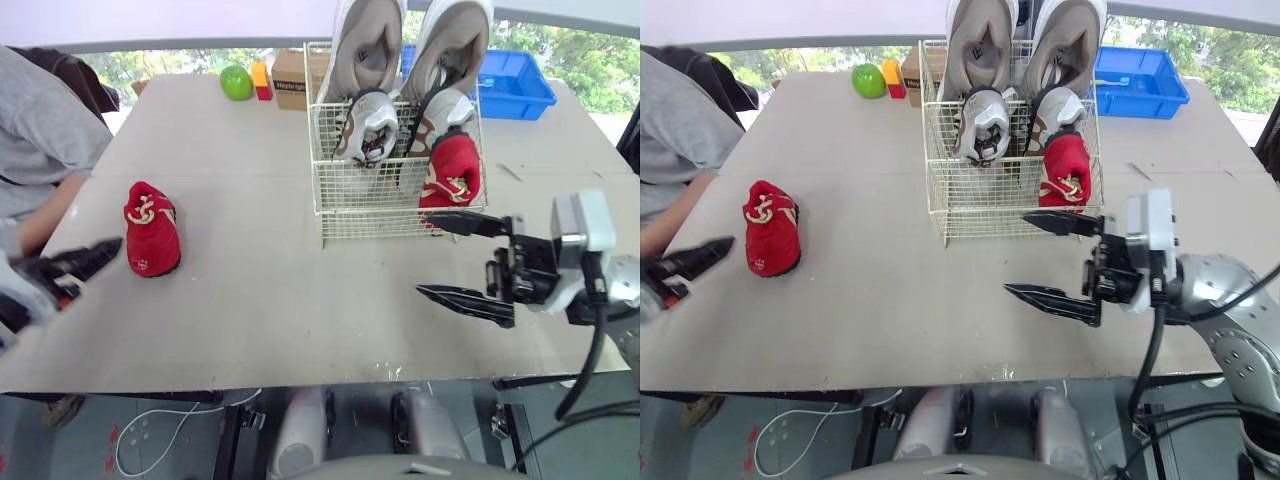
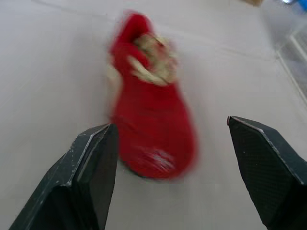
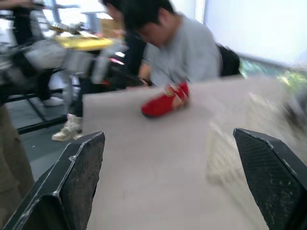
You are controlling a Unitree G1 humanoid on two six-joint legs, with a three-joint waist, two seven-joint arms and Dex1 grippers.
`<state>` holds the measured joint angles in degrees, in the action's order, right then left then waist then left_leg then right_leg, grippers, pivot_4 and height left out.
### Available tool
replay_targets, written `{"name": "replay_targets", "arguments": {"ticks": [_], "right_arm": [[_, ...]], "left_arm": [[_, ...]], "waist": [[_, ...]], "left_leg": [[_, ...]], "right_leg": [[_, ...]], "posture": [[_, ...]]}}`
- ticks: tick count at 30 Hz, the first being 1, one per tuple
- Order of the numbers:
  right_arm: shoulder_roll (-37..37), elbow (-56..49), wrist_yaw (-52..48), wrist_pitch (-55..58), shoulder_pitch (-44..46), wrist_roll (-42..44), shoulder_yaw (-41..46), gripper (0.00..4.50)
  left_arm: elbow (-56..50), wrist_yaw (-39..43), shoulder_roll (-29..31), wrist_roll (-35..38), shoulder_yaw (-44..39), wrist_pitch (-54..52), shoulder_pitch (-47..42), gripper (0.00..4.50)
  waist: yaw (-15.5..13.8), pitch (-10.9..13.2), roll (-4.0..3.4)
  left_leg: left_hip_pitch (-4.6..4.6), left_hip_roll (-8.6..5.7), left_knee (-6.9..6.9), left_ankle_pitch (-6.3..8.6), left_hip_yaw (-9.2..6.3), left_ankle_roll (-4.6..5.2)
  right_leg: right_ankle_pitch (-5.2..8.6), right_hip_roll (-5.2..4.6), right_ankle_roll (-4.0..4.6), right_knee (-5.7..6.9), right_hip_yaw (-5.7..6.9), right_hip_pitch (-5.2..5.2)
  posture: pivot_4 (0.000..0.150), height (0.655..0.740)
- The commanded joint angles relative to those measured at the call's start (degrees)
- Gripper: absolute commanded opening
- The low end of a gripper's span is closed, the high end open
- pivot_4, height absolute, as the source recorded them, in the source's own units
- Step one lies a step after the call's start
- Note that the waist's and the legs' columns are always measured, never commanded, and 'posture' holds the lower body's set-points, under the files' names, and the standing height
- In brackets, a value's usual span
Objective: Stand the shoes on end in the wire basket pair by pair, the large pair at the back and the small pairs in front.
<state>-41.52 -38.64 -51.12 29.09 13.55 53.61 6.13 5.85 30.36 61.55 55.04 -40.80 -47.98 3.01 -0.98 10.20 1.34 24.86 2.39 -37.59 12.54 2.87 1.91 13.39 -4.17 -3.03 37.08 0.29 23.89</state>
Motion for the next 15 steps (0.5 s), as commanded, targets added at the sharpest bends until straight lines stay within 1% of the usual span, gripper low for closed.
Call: {"name": "replay_targets", "arguments": {"ticks": [1, 3, 4, 7, 10, 12, 13, 15], "right_arm": [[0.55, -1.65, -2.73, -2.51, 2.32, -2.04, -2.25, 4.14], [0.63, -1.83, -3.19, -2.92, 3.37, -2.54, -2.76, 4.14], [0.68, -2.21, -2.98, -2.65, 3.78, -2.19, -2.84, 4.14], [0.45, -3.30, -2.06, -1.92, 4.12, -1.92, -3.01, 4.14], [-0.50, -4.72, -0.97, -0.70, 2.90, -0.81, -2.19, 4.14], [-1.40, -5.96, 0.40, 0.36, 1.65, -0.37, -1.42, 4.17], [-1.99, -6.63, 1.14, 0.89, 0.95, 0.18, -0.70, 4.17], [-2.92, -7.74, 2.72, 1.90, -0.05, 1.77, 0.66, 4.17]], "left_arm": [[14.33, 8.39, 5.56, -9.01, 12.64, 0.78, -12.20, 3.90], [22.55, 12.28, 6.71, -14.12, 18.99, 2.04, -20.36, 3.90], [26.83, 14.33, 6.82, -17.68, 22.53, 4.03, -24.25, 3.90], [38.90, 19.28, 5.85, -26.10, 30.23, 8.38, -34.76, 3.90], [49.43, 22.58, 3.93, -34.36, 36.21, 15.30, -42.28, 3.90], [55.27, 25.54, 1.82, -37.15, 37.68, 17.99, -46.12, 3.40], [57.13, 28.28, 0.97, -37.64, 37.84, 18.58, -47.25, 3.11], [59.75, 32.31, -0.32, -37.74, 36.80, 18.36, -49.25, 2.36]], "waist": [[-0.09, -0.02, -0.05], [0.04, -0.02, 0.04], [0.13, -0.05, 0.10], [0.37, -0.11, 0.38], [0.27, -0.12, 0.40], [0.19, -0.12, 0.37], [0.08, -0.12, 0.38], [0.03, -0.12, 0.38]], "left_leg": [[-0.01, -0.09, 0.13, -0.01, 0.07, 0.01], [0.01, -0.16, 0.23, -0.02, 0.27, 0.05], [0.14, -0.16, 0.29, -0.14, 0.29, 0.29], [0.26, -0.25, 0.33, -0.18, 0.60, 0.28], [0.28, -0.02, 0.35, -0.15, 0.61, 0.22], [0.20, 0.08, 0.41, -0.13, 0.59, 0.24], [0.19, 0.08, 0.41, -0.13, 0.59, 0.24], [0.17, 0.08, 0.37, -0.13, 0.57, 0.24]], "right_leg": [[-0.05, -0.13, 0.05, -0.13, 0.13, -0.02], [-0.13, -0.42, 0.16, -0.22, 0.32, -0.01], [-0.13, -0.37, 0.14, -0.33, 0.37, 0.07], [-0.27, -0.13, -0.12, -0.34, 0.43, 0.12], [-0.21, 0.10, -0.22, -0.24, 0.52, 0.18], [-0.19, 0.17, -0.22, -0.11, 0.57, 0.20], [-0.19, 0.17, -0.22, -0.09, 0.57, 0.20], [-0.18, 0.16, -0.21, -0.03, 0.58, 0.17]], "posture": [[0.150, 0.7400], [0.150, 0.7400], [0.150, 0.7400], [0.150, 0.7400], [0.150, 0.7400], [0.150, 0.7400], [0.150, 0.7400], [0.150, 0.7400]]}}
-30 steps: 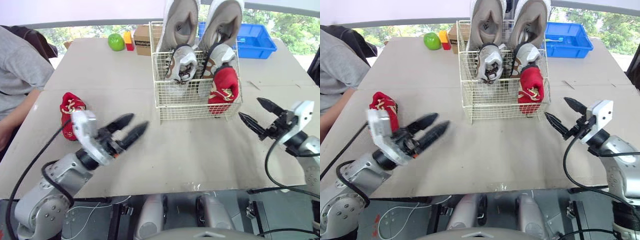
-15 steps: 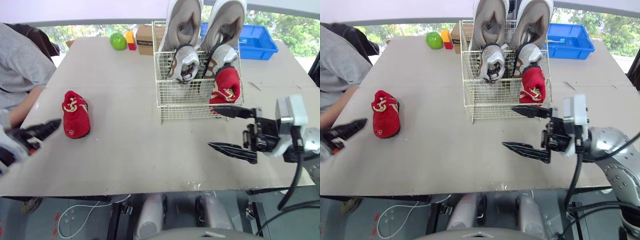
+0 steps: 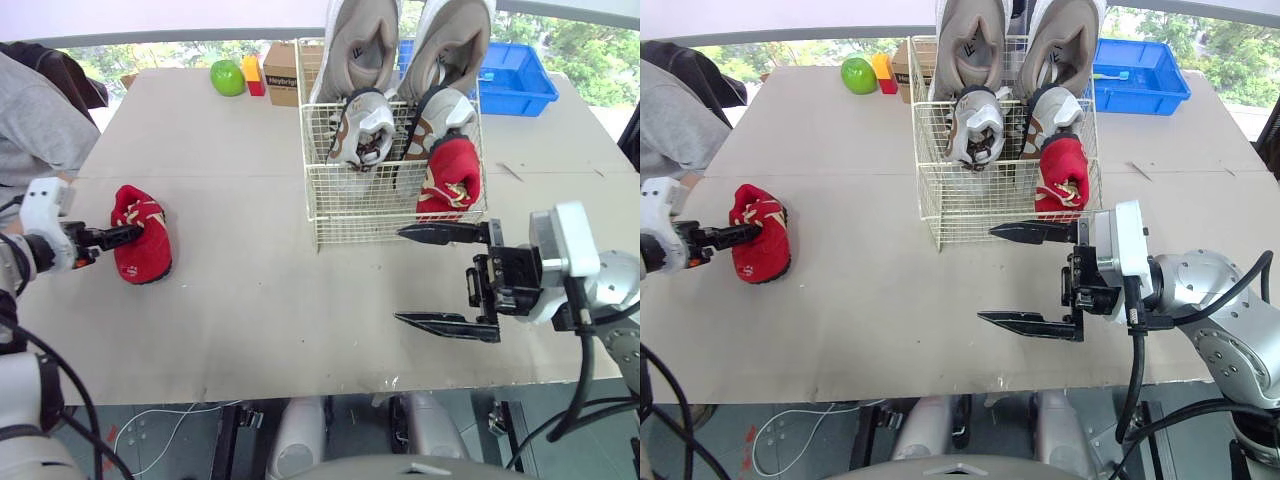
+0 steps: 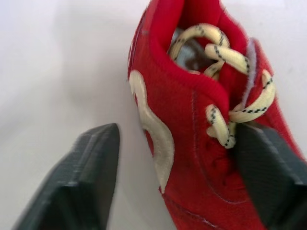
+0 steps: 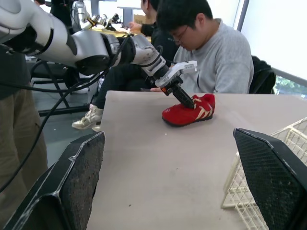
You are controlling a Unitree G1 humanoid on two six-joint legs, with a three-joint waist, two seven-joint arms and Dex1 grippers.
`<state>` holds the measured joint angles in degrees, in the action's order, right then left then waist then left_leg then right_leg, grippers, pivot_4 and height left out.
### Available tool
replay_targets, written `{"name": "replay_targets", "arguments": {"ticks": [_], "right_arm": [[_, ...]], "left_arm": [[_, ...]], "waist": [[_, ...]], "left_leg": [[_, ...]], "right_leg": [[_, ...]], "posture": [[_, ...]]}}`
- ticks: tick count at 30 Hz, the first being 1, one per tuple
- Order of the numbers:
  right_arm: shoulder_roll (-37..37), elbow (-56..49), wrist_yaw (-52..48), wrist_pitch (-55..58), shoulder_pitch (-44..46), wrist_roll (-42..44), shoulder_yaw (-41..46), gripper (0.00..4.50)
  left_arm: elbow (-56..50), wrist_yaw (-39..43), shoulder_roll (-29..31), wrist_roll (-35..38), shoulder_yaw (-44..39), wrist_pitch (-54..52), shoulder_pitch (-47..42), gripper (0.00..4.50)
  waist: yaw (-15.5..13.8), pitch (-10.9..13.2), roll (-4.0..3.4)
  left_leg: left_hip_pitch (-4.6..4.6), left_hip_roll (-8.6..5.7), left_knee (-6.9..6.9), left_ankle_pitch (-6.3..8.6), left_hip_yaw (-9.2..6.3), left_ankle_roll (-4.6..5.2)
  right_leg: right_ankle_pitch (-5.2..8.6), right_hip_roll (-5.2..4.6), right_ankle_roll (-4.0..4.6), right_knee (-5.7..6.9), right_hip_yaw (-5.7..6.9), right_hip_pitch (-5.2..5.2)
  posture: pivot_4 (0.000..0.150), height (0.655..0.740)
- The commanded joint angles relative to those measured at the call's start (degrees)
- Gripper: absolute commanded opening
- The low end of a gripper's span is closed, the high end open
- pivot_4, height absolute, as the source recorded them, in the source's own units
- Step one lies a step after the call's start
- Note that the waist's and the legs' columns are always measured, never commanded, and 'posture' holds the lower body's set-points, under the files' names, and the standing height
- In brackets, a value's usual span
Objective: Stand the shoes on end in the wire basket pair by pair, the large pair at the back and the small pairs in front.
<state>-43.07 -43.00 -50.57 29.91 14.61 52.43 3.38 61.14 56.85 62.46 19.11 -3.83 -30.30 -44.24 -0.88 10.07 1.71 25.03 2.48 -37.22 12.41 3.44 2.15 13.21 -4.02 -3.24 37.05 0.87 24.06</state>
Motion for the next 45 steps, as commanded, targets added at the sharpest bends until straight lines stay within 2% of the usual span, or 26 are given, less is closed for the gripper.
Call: {"name": "replay_targets", "arguments": {"ticks": [1, 6, 7, 10, 12, 14, 16, 17, 18, 21, 22, 24, 25, 27, 29, 32, 34, 37, 40, 45], "right_arm": [[-1.87, -3.90, 2.89, 1.50, -1.69, 3.80, 4.23, 4.17], [-3.11, -5.13, 5.31, 2.22, -4.96, 4.50, 6.39, 4.17], [-2.91, -4.78, 5.51, 1.98, -4.81, 4.06, 6.08, 4.17], [-2.27, -3.94, 6.50, 1.61, -5.65, 3.55, 6.06, 4.17], [-2.47, -3.12, 5.83, 0.46, -7.31, 0.74, 5.99, 4.17], [-2.17, -2.01, 6.55, -1.60, -8.09, -4.55, 5.34, 4.17], [-0.79, -0.79, 7.16, -3.70, -8.28, -7.68, 4.69, 4.17], [0.14, -0.29, 7.45, -4.31, -7.74, -8.67, 3.79, 4.17], [1.05, 0.75, 6.33, -5.02, -7.36, -7.51, 4.32, 4.17], [1.87, 2.45, 4.70, -5.26, -6.37, -5.31, 6.27, 4.17], [2.19, 2.92, 5.46, -4.64, -4.99, -5.16, 5.88, 4.17], [1.66, 4.53, 4.12, -5.14, -4.96, -6.14, 5.93, 4.17], [1.10, 5.24, 3.19, -5.68, -5.65, -7.26, 6.00, 4.17], [0.30, 5.63, 2.33, -5.38, -6.50, -7.05, 6.97, 4.17], [0.45, 5.78, 3.32, -4.72, -5.13, -6.17, 7.25, 4.17], [-0.04, 6.26, 3.43, -4.27, -5.71, -5.20, 9.13, 4.17], [-0.26, 5.73, 4.17, -4.06, -6.63, -6.18, 9.69, 4.17], [-0.07, 3.55, 7.56, -1.60, -6.67, -3.06, 11.16, 4.17], [-2.18, 1.76, 6.52, -0.40, -10.86, -1.24, 15.52, 4.17], [-3.55, -0.56, 8.92, 1.70, -16.06, 2.30, 21.69, 4.17]], "left_arm": [[5.27, 7.30, -1.72, -1.44, -0.95, -0.39, -3.03, 2.05], [5.48, 9.06, -2.77, 0.56, -5.77, -3.73, -4.17, 0.26], [4.18, 9.62, -2.85, 0.69, -6.37, -4.20, -3.74, 0.07], [-6.53, 10.35, -3.05, 4.69, -10.26, -10.59, -1.09, 0.03], [-21.59, 6.88, -4.37, 12.15, -17.19, -20.63, 3.03, 0.03], [-40.96, 0.22, -8.20, 19.68, -25.22, -29.18, 8.66, 0.03], [-56.77, -8.67, -14.64, 26.27, -31.80, -33.94, 11.03, 0.03], [-61.00, -11.99, -17.04, 28.22, -33.83, -35.10, 11.16, 0.03], [-68.39, -18.14, -22.21, 31.05, -34.85, -35.01, 10.60, 0.03], [-84.43, -30.35, -34.48, 33.24, -31.48, -30.00, 9.19, 0.03], [-86.37, -30.48, -35.61, 31.32, -29.21, -26.71, 8.89, 0.03], [-90.25, -35.70, -42.05, 26.13, -23.85, -19.25, 8.00, 0.03], [-91.98, -38.03, -45.00, 20.97, -19.86, -13.32, 8.61, 0.03], [-92.79, -40.41, -48.24, 4.73, -9.33, 5.08, 12.46, 0.03], [-91.23, -40.55, -50.16, -2.06, -4.44, 14.81, 15.04, 0.03], [-82.84, -42.83, -54.58, -11.44, 2.22, 31.88, 16.64, 0.03], [-77.51, -43.61, -56.58, -14.85, 4.40, 40.29, 17.44, 0.03], [-72.22, -43.05, -57.90, -16.27, 5.79, 49.34, 17.99, 0.03], [-63.77, -43.63, -59.39, -20.40, 9.11, 61.73, 20.32, 0.03], [-54.49, -49.00, -62.02, -27.82, 11.19, 73.12, 22.81, 0.03]], "waist": [[-0.08, 0.00, 0.00], [-0.16, -0.10, 0.19], [-0.14, -0.10, 0.20], [-0.06, -0.07, 0.25], [0.02, -0.02, 0.45], [0.20, 0.01, 0.53], [0.20, 0.01, 0.52], [0.17, 0.01, 0.51], [0.15, 0.01, 0.51], [-0.04, 0.02, 0.50], [-0.05, 0.01, 0.51], [0.05, 0.02, 0.51], [0.03, 0.01, 0.50], [0.01, -0.02, 0.45], [0.24, -0.04, 0.39], [-0.07, -0.03, 0.38], [-0.38, -0.06, 0.36], [-0.52, -0.06, 0.36], [-0.60, -0.11, 0.28], [-1.17, -0.14, 0.24]], "left_leg": [[0.01, 0.00, -0.06, 0.00, 0.00, 0.00], [0.00, -0.06, -0.30, -0.01, -0.01, 0.03], [0.00, -0.05, -0.31, -0.01, -0.02, 0.04], [0.01, -0.02, -0.31, -0.01, -0.06, 0.04], [0.06, 0.15, -0.31, -0.01, -0.17, 0.03], [0.10, 0.20, -0.31, -0.01, -0.56, 0.01], [0.11, 0.19, -0.32, -0.02, -0.60, 0.00], [0.10, 0.18, -0.32, -0.02, -0.58, 0.00], [0.06, 0.17, -0.32, -0.02, -0.59, 0.00], [-0.16, 0.11, -0.32, -0.04, -0.65, -0.02], [-0.20, 0.04, -0.33, -0.05, -0.66, -0.04], [-0.26, -0.14, -0.34, -0.08, -0.69, -0.07], [-0.31, -0.17, -0.35, -0.08, -0.67, -0.08], [-0.34, -0.21, -0.34, -0.08, -0.64, -0.08], [-0.36, -0.22, -0.31, -0.08, -0.55, -0.07], [-0.32, -0.22, -0.27, -0.08, -0.51, -0.07], [-0.30, -0.24, -0.29, -0.08, -0.46, -0.06], [-0.27, -0.24, -0.32, -0.07, -0.41, -0.05], [-0.28, -0.24, -0.32, -0.07, -0.53, -0.05], [-0.26, -0.24, -0.32, -0.06, -0.53, -0.03]], "right_leg": [[0.00, -0.03, 0.01, 0.00, 0.00, -0.02], [0.11, -0.26, 0.21, -0.03, -0.03, -0.22], [0.10, -0.27, 0.20, -0.04, -0.03, -0.23], [0.10, -0.26, 0.20, -0.03, 0.00, -0.23], [0.07, -0.21, 0.16, -0.03, 0.04, -0.21], [-0.03, -0.19, -0.01, 0.01, 0.11, -0.21], [-0.03, -0.25, -0.03, -0.01, 0.11, -0.23], [-0.04, -0.23, -0.03, -0.02, 0.09, -0.24], [-0.04, -0.24, -0.03, -0.01, 0.08, -0.27], [-0.04, -0.19, -0.04, 0.05, 0.07, -0.51], [-0.04, -0.18, -0.04, 0.06, 0.05, -0.55], [-0.08, -0.10, -0.05, 0.07, 0.02, -0.62], [-0.08, -0.09, -0.04, 0.11, -0.03, -0.62], [-0.08, -0.06, -0.04, 0.08, -0.08, -0.64], [-0.08, -0.04, -0.03, 0.04, -0.20, -0.63], [-0.08, -0.01, -0.03, 0.02, -0.19, -0.59], [-0.08, -0.02, -0.02, -0.02, -0.08, -0.63], [-0.08, -0.03, -0.03, -0.04, -0.10, -0.64], [-0.08, -0.03, -0.04, -0.05, -0.11, -0.63], [-0.12, -0.04, -0.10, -0.10, -0.12, -0.64]], "posture": [[0.150, 0.7400], [0.150, 0.7400], [0.150, 0.7400], [0.150, 0.7400], [0.150, 0.7400], [0.150, 0.7400], [0.150, 0.7400], [0.150, 0.7400], [0.150, 0.7400], [0.150, 0.7400], [0.150, 0.7400], [0.150, 0.7400], [0.150, 0.7400], [0.150, 0.7400], [0.150, 0.7400], [0.150, 0.7400], [0.150, 0.7400], [0.150, 0.7400], [0.150, 0.7400], [0.150, 0.7400]]}}
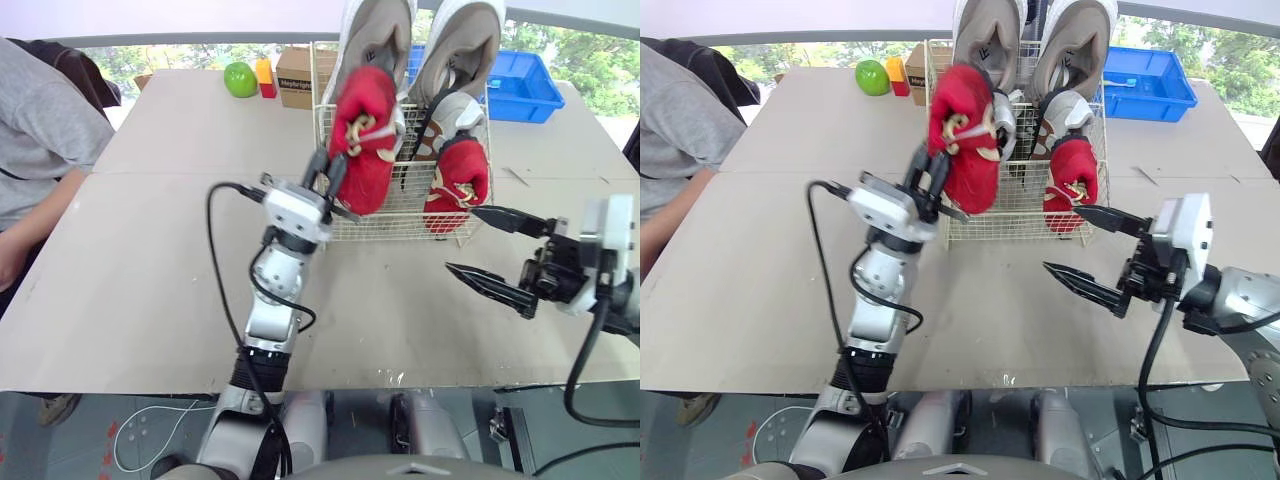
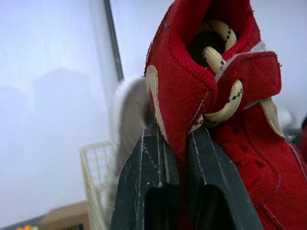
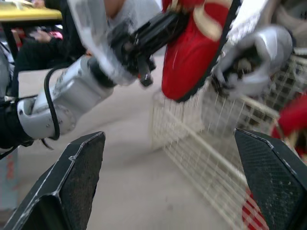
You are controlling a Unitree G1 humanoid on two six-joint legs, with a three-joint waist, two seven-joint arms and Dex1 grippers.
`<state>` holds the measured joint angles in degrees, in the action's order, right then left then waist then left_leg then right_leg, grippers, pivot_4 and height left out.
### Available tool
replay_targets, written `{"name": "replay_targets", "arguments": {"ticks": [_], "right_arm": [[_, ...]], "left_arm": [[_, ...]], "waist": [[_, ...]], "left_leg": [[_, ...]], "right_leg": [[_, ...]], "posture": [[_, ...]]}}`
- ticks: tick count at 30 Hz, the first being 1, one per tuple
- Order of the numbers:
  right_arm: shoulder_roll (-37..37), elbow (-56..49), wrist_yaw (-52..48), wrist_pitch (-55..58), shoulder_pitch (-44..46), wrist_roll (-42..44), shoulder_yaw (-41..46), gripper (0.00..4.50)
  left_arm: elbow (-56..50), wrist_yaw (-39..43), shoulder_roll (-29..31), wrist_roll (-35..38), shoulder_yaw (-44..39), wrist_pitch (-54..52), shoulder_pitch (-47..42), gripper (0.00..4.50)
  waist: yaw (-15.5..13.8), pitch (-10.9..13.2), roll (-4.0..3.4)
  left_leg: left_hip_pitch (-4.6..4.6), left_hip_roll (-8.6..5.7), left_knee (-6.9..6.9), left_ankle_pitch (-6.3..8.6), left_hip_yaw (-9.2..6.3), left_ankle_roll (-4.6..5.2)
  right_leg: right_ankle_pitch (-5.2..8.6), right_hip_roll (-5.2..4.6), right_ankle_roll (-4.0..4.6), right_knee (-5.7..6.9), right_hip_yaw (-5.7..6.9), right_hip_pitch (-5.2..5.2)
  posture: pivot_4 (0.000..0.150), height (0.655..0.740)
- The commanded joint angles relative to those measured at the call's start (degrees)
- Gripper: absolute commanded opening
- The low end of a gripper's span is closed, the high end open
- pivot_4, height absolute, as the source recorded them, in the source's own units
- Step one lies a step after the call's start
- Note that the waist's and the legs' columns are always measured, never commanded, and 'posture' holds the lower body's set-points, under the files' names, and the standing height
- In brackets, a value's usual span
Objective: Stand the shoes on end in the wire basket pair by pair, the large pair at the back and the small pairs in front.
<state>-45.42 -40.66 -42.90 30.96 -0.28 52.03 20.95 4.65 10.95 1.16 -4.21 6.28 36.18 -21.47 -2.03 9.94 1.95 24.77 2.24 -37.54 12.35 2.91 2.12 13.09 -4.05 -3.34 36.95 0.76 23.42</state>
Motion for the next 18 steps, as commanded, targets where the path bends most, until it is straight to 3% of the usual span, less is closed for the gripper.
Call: {"name": "replay_targets", "arguments": {"ticks": [1, 5, 10, 18], "right_arm": [[-1.31, -3.22, 1.52, 1.06, -2.12, 3.55, 5.39, 4.17], [-1.80, -4.10, 1.73, 2.19, -5.93, 6.08, 8.97, 4.17], [-2.30, -4.32, 2.09, 2.68, -7.86, 8.00, 10.53, 4.17], [-2.60, -4.71, 4.58, 2.93, -5.55, 8.90, 8.87, 4.17]], "left_arm": [[4.46, -5.20, -0.66, -6.54, 0.21, 8.46, -0.97, 0.03], [11.80, -10.03, -1.45, -9.60, -0.43, 12.45, -5.76, 0.03], [11.68, -14.90, -1.90, -11.59, -2.52, 12.00, -11.59, 0.03], [20.78, -17.30, -0.49, -15.34, -0.08, 9.47, -6.55, 0.03]], "waist": [[-0.12, -0.05, -0.08], [-0.44, -0.14, -0.18], [-0.30, -0.14, -0.18], [-0.22, -0.15, -0.20]], "left_leg": [[-0.02, 0.00, 0.00, 0.00, 0.00, 0.00], [-0.02, -0.01, -0.13, 0.00, 0.02, 0.01], [0.05, 0.00, -0.34, 0.01, -0.03, 0.03], [0.02, 0.00, -0.36, 0.03, -0.05, 0.05]], "right_leg": [[-0.01, 0.00, -0.01, 0.00, 0.00, -0.01], [-0.02, 0.03, -0.02, 0.00, 0.14, -0.11], [-0.04, 0.03, -0.06, 0.01, 0.14, -0.16], [-0.04, 0.04, -0.08, 0.01, 0.11, -0.18]], "posture": [[0.150, 0.7400], [0.150, 0.7400], [0.150, 0.7400], [0.150, 0.7400]]}}
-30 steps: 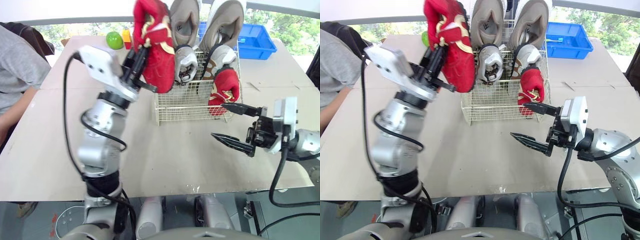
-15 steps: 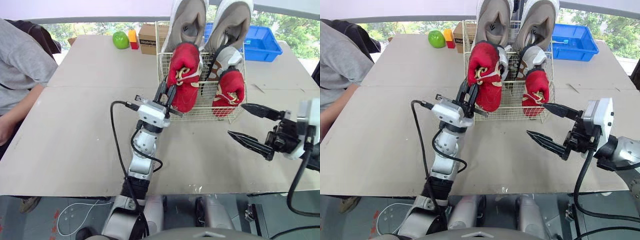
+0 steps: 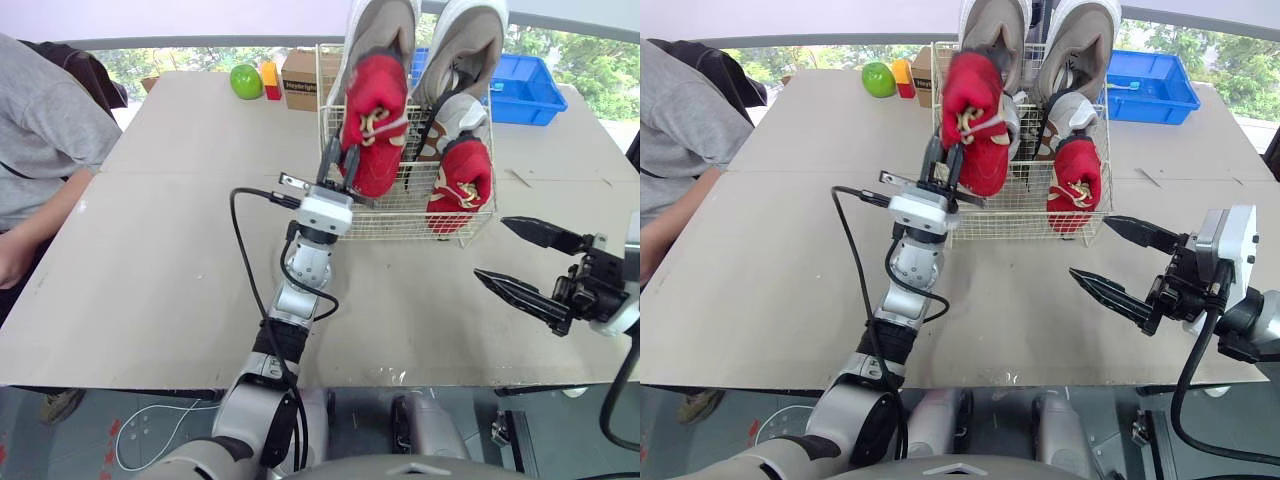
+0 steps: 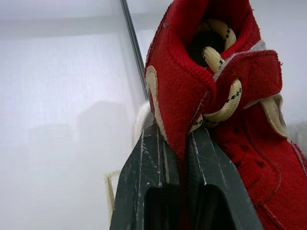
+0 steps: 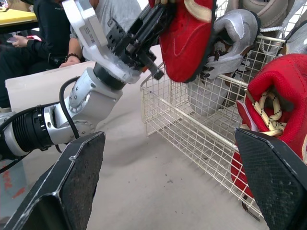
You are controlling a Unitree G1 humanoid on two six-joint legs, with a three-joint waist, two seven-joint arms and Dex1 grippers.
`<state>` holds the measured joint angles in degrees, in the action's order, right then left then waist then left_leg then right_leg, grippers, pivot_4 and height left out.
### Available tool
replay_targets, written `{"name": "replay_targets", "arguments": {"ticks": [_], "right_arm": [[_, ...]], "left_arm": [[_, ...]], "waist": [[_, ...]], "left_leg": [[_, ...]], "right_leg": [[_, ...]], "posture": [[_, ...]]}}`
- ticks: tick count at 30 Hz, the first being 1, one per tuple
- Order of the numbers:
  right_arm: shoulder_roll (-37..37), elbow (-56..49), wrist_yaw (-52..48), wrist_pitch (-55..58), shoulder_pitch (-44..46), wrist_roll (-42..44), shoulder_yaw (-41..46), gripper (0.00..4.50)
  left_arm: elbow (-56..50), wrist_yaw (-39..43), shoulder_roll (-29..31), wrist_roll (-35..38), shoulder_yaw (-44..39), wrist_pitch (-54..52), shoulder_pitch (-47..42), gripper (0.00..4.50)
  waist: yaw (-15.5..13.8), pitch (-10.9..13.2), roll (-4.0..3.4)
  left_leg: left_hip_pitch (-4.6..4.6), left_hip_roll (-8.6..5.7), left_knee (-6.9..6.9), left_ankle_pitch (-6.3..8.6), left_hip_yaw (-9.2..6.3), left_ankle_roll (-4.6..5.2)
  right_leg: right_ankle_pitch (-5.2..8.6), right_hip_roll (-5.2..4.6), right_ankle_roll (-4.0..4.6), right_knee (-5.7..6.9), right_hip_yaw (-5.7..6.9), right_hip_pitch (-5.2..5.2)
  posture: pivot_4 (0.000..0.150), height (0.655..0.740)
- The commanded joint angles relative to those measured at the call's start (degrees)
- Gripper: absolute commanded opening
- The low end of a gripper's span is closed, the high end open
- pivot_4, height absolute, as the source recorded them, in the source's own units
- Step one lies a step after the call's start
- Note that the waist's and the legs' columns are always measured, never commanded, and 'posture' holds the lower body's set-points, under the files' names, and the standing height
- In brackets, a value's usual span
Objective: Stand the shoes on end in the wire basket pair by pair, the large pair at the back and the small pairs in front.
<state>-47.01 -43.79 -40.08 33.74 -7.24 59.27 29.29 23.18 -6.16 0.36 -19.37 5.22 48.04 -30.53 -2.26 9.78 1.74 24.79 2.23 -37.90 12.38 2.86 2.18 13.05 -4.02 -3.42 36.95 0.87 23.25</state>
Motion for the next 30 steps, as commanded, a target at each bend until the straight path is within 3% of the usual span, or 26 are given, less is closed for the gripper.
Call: {"name": "replay_targets", "arguments": {"ticks": [1, 14, 15, 17, 22, 26, 30], "right_arm": [[-1.07, -1.63, 2.02, 0.24, 1.55, 1.66, 0.43, 4.17], [-0.35, -0.29, 1.95, -1.01, 0.13, -1.17, 0.40, 4.17], [-0.19, -0.36, 1.96, -1.15, 0.25, -1.28, 0.24, 4.17], [0.15, -0.36, 1.87, -1.31, 0.39, -1.26, 0.01, 4.17], [0.91, 0.33, 0.18, -2.43, -0.63, -3.34, -0.82, 4.17], [1.76, 1.20, -1.02, -3.81, -0.85, -5.64, -2.18, 4.17], [2.35, 2.70, -2.75, -5.40, -1.37, -8.34, -2.84, 4.17]], "left_arm": [[2.36, 0.28, 0.72, 0.26, 1.19, -2.28, 2.97, 0.03], [-11.16, 12.01, 4.23, 12.72, 2.62, -14.59, 13.97, 0.03], [-12.97, 13.87, 4.32, 15.11, 2.89, -16.64, 15.00, 0.97], [-16.44, 15.31, 4.52, 16.41, 3.13, -19.37, 16.72, 1.76], [-23.02, 15.12, 5.87, 15.02, 1.97, -25.33, 19.16, 4.26], [-30.85, 19.48, 8.65, 21.43, 0.39, -30.77, 22.50, 4.26], [-38.43, 27.76, 12.85, 34.09, -0.76, -39.93, 24.59, 4.26]], "waist": [[0.02, -0.01, 0.00], [0.43, -0.68, -0.67], [0.59, -0.69, -0.69], [0.75, -0.71, -0.72], [0.87, -0.72, -0.73], [1.29, -0.72, -0.73], [1.28, -0.70, -0.73]], "left_leg": [[0.01, 0.00, 0.00, 0.00, -0.01, 0.00], [-0.12, 0.07, -0.11, 0.04, -0.09, 0.04], [-0.11, 0.06, -0.11, 0.04, -0.09, 0.04], [-0.11, 0.07, -0.11, 0.04, -0.10, 0.05], [-0.11, 0.06, -0.17, 0.04, -0.10, 0.05], [-0.09, 0.09, -0.19, 0.04, -0.17, 0.05], [-0.08, 0.11, -0.18, 0.04, -0.23, 0.05]], "right_leg": [[0.00, 0.00, 0.00, 0.00, 0.01, 0.00], [0.03, 0.00, 0.04, 0.00, 0.09, -0.18], [0.03, 0.00, 0.04, 0.00, 0.09, -0.18], [0.03, 0.00, 0.04, 0.00, 0.09, -0.18], [0.14, 0.02, 0.25, 0.01, 0.11, -0.18], [0.14, 0.01, 0.26, 0.01, 0.08, -0.17], [0.15, 0.00, 0.27, 0.01, 0.08, -0.16]], "posture": [[0.150, 0.7400], [0.150, 0.7400], [0.150, 0.7400], [0.150, 0.7400], [0.150, 0.7400], [0.150, 0.7400], [0.150, 0.7400]]}}
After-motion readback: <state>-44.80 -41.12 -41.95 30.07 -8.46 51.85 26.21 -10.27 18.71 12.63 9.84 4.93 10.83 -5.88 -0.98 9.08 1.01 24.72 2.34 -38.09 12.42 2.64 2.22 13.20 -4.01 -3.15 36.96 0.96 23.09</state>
